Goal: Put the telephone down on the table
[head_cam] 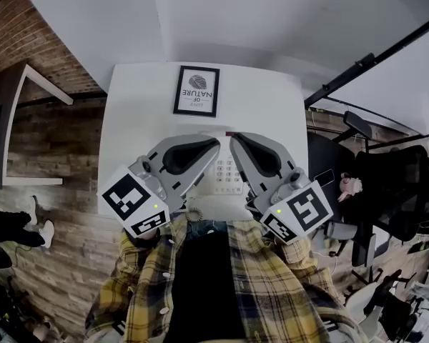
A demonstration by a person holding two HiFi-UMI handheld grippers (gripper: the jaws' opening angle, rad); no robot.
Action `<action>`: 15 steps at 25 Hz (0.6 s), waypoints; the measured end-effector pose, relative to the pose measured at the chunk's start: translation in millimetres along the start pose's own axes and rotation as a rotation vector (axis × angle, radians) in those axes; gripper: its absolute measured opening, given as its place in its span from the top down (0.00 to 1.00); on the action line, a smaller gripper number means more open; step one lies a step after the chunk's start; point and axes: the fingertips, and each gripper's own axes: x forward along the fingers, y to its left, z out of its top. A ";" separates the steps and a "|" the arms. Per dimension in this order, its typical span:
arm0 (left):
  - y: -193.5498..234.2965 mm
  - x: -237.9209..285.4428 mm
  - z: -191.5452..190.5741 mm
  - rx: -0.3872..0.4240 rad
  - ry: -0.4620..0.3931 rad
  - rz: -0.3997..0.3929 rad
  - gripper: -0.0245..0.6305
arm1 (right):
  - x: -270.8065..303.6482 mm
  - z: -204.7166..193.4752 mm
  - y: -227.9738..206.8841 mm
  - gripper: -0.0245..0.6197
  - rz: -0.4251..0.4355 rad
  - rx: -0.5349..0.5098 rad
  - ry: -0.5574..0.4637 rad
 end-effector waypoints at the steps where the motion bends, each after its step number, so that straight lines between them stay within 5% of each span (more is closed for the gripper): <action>1: -0.4 0.5 -1.1 0.000 0.005 -0.001 0.93 | -0.9 -0.1 -0.5 0.92 -0.003 0.000 0.000; 15: -4.0 8.0 -10.9 -0.004 0.041 -0.024 0.94 | -5.8 -2.2 -11.9 0.92 -0.029 0.004 -0.001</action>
